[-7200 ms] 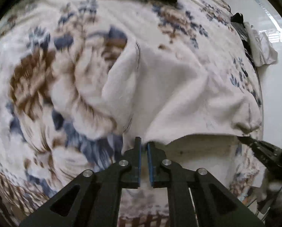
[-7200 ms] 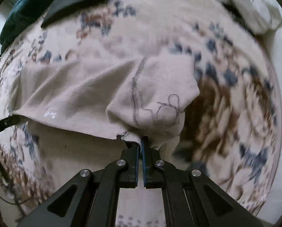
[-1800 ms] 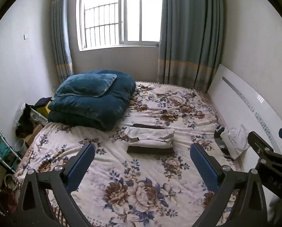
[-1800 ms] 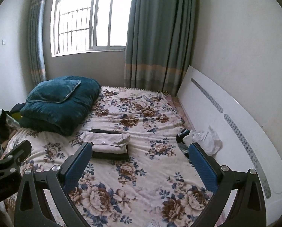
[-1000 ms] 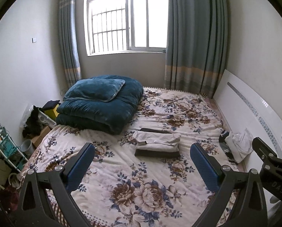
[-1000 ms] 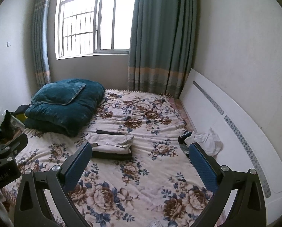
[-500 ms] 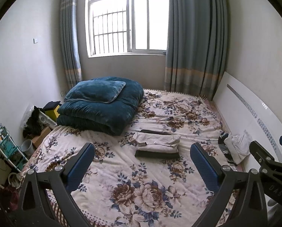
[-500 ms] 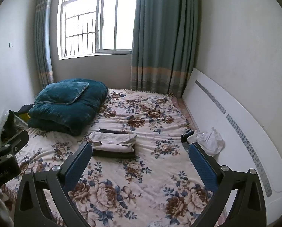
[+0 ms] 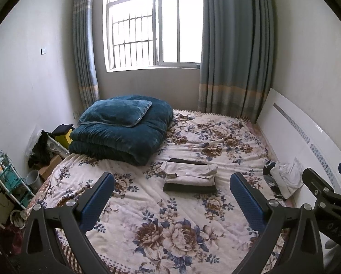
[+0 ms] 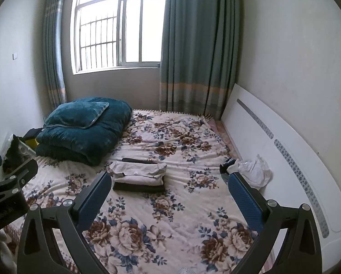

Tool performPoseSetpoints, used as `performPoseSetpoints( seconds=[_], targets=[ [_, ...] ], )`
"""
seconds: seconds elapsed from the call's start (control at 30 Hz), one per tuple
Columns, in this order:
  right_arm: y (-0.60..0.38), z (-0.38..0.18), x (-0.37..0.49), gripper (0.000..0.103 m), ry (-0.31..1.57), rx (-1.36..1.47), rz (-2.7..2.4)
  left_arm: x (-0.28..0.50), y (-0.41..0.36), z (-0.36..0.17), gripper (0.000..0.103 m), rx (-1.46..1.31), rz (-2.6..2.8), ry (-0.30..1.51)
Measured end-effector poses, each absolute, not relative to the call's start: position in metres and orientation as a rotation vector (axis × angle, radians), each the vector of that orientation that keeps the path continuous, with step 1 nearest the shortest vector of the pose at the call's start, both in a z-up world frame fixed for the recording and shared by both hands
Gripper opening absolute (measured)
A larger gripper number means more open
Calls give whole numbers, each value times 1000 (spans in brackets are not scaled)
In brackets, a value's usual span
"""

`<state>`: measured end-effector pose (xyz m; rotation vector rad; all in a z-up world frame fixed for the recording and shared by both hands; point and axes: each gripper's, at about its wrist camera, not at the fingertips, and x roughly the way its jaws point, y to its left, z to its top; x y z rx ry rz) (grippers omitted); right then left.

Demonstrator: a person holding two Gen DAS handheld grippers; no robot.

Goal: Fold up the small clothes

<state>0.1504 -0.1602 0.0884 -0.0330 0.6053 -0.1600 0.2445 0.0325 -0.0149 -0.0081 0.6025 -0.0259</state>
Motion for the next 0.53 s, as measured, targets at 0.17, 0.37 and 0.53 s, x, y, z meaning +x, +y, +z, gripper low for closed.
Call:
performPoseSetpoints(
  seconds=[0.17, 0.37, 0.53],
  targets=[
    [-161, 89, 150, 103, 605, -30, -158, 246, 38, -4, 103, -9, -26, 592],
    [-160, 90, 151, 103, 603, -30, -159, 243, 39, -1, 103, -4, -19, 581],
    [-160, 91, 150, 103, 605, -29, -161, 240, 38, -2, 103, 5, -8, 567]
  ],
)
